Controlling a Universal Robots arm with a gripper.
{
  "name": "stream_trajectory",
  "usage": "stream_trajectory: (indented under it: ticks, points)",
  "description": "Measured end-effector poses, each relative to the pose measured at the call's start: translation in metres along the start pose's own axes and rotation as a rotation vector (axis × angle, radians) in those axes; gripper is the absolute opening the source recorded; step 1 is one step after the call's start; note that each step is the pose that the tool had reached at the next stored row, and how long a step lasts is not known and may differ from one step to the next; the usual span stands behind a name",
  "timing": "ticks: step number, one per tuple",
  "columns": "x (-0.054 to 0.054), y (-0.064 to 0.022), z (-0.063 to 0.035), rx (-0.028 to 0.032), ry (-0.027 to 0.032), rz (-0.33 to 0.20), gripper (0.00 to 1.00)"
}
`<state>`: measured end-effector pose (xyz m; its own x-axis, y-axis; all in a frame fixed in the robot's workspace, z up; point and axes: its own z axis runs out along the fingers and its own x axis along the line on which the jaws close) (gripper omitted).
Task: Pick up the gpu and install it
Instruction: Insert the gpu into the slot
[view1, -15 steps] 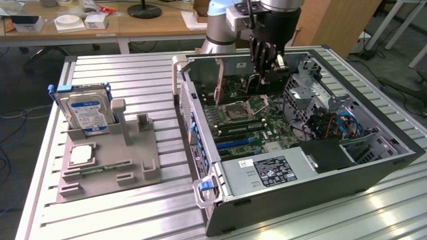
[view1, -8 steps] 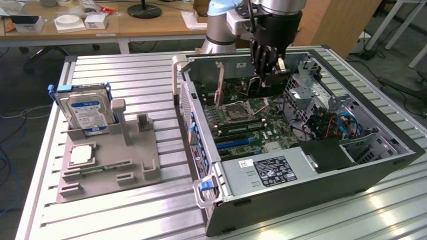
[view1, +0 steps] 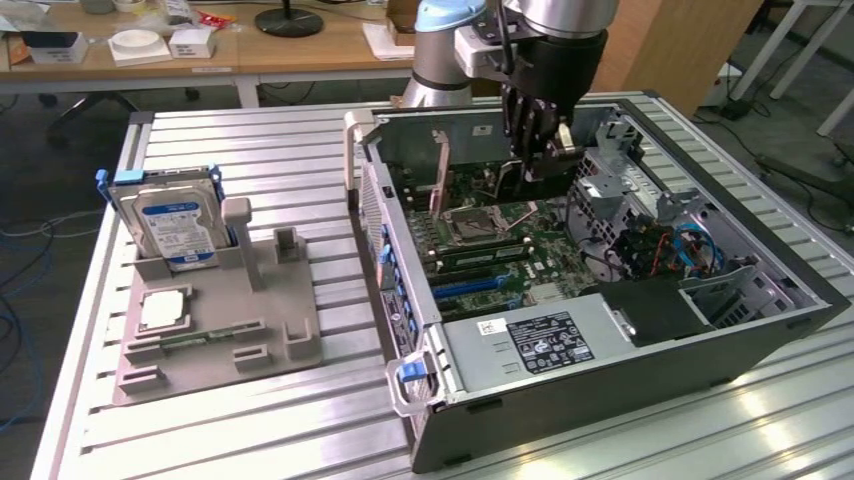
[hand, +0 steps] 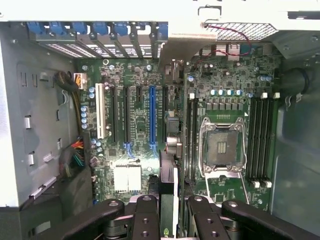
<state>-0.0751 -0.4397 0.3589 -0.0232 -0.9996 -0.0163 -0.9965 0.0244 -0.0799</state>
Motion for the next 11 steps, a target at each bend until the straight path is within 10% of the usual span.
stream_trajectory:
  ticks: [11]
  points:
    - [0.0044,0.0076,0.0091,-0.0001,0.0001,0.0,0.27]
